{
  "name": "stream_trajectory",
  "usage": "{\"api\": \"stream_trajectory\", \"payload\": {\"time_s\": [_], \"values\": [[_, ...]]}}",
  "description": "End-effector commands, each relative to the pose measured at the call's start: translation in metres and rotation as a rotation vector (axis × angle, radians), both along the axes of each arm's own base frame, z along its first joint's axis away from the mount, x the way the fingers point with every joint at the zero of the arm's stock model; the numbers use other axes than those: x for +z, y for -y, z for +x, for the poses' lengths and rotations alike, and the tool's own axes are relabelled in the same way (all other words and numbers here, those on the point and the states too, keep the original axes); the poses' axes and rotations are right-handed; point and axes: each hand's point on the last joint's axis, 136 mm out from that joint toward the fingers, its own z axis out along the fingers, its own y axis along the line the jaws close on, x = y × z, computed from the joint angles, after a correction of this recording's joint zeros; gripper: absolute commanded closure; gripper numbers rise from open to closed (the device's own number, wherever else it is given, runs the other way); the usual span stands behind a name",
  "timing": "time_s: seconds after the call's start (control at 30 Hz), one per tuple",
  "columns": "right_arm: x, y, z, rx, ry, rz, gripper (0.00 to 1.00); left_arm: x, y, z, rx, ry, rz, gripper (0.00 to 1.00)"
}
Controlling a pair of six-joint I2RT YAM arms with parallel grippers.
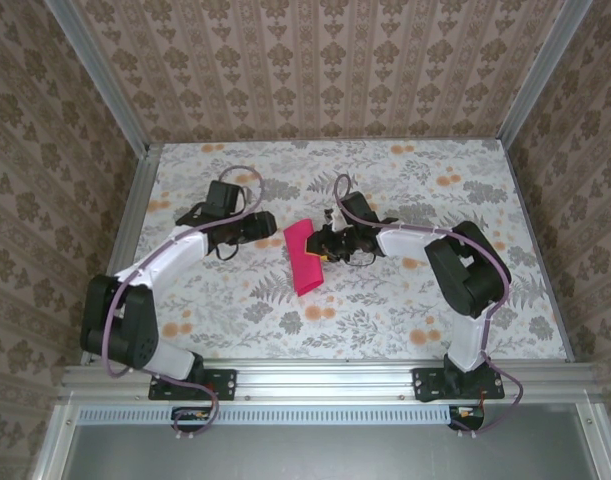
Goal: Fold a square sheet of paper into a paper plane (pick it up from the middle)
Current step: Fold the square sheet of paper in half at the center of the table.
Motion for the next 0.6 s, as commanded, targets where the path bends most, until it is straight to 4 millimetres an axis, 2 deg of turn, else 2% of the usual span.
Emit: {"api": "stream_trajectory", "payload": {"time_s": [0.0, 0.2, 0.57], "values": [[-0.014, 0.006, -0.003, 0.018, -0.013, -0.020, 0.71, -0.001, 0.028, 0.005, -0.031, 0.001, -0.047, 0.31], [-0.041, 0.025, -0.003, -0.011, -0.036, -0.107, 0.69, -0.018, 0.063, 0.001, -0.080, -0.037, -0.069, 0.38], [-0.063, 0.046, -0.003, -0.025, -0.057, -0.206, 0.68, -0.038, 0.086, 0.000, -0.110, -0.085, -0.092, 0.56]]}}
